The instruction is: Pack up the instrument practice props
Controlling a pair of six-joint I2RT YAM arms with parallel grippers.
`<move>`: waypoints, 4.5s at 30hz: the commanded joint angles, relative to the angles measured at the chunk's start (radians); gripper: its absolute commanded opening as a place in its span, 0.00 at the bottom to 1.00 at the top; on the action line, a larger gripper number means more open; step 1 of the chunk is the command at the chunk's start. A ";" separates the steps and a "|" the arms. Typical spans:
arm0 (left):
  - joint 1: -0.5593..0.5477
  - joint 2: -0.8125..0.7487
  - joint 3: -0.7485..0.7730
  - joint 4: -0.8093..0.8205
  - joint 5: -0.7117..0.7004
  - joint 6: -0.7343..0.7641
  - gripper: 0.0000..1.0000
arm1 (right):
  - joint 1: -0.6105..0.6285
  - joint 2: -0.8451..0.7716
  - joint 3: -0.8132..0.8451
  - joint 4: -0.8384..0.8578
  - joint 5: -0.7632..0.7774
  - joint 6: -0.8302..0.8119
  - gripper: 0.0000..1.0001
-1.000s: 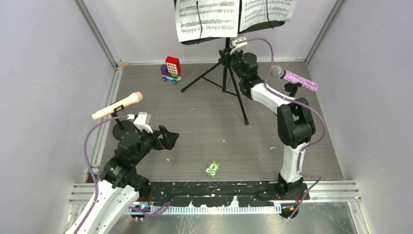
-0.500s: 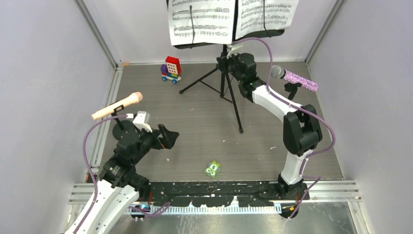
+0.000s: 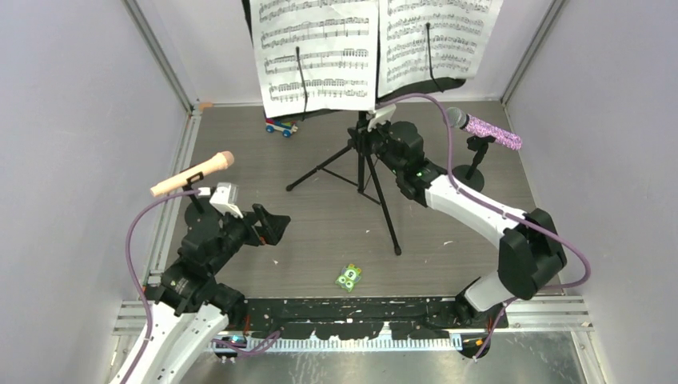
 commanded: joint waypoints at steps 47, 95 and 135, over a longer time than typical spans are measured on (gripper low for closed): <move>-0.002 0.073 0.644 -0.016 0.405 0.351 0.79 | 0.072 -0.931 -0.438 -0.508 0.104 0.272 0.74; -0.001 0.950 1.617 0.098 0.587 0.648 0.56 | 0.071 -1.115 -0.206 -0.897 -0.010 0.455 0.85; -0.001 0.929 1.538 0.151 0.504 0.615 0.00 | 0.090 -0.322 0.534 -0.518 -0.405 0.795 0.64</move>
